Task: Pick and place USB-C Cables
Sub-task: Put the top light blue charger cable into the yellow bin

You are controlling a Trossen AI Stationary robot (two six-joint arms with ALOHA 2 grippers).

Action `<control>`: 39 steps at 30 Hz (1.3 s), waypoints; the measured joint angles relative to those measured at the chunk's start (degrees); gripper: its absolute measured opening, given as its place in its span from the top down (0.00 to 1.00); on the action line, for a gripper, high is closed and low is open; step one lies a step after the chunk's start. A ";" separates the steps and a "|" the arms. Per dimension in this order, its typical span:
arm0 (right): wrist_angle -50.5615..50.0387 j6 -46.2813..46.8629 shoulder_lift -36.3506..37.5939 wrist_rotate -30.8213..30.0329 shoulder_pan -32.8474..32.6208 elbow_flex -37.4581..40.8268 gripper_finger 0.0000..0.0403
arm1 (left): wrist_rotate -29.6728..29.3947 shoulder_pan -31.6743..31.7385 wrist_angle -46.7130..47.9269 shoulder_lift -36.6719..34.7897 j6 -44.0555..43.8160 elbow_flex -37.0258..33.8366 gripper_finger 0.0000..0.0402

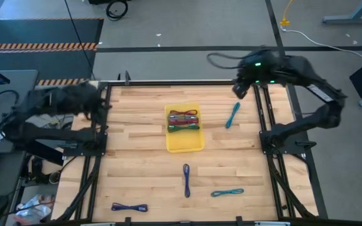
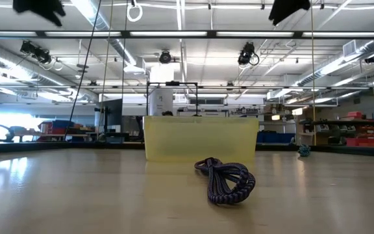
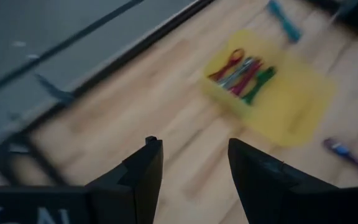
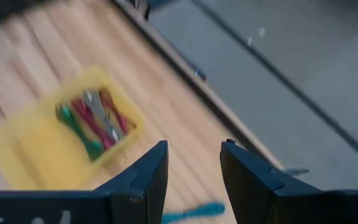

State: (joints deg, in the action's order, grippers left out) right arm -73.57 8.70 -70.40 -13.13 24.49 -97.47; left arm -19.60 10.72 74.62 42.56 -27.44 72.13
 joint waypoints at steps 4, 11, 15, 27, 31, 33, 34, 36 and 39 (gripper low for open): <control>5.05 -1.64 5.10 0.98 1.25 0.00 0.63 | 0.15 -4.15 -15.66 -14.14 -5.09 -20.70 0.53; 9.04 1.85 9.53 1.94 1.88 0.00 0.63 | 2.89 -5.88 -29.35 -24.49 -3.58 -38.74 0.53; 11.69 7.28 10.09 -1.24 1.87 0.00 0.63 | 2.88 -5.88 -29.28 -25.02 1.89 -40.81 0.53; 25.67 10.89 8.59 -1.79 1.85 0.00 0.63 | 3.39 -5.83 -29.37 -25.00 3.22 -40.84 0.53; 30.79 10.87 7.63 -1.78 1.85 0.00 0.63 | 6.95 -5.83 -29.80 -24.97 4.55 -40.84 0.53; 33.09 10.87 7.10 -1.77 1.85 0.00 0.63 | 9.36 -5.83 -30.17 -24.97 5.74 -40.84 0.53; 34.07 10.87 6.83 -1.77 1.85 0.00 0.63 | 10.55 -5.83 -30.28 -24.97 6.08 -40.84 0.53; 35.96 10.85 6.23 -1.77 1.85 0.00 0.63 | 12.17 -5.83 -30.37 -24.97 6.98 -40.84 0.53; 38.25 10.85 5.44 -1.77 1.85 0.00 0.63 | 13.38 -5.83 -30.53 -24.97 7.16 -40.84 0.53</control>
State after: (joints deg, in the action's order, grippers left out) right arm -35.32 19.55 -64.96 -14.90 26.35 -97.47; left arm -6.23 4.89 44.10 17.58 -20.29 31.29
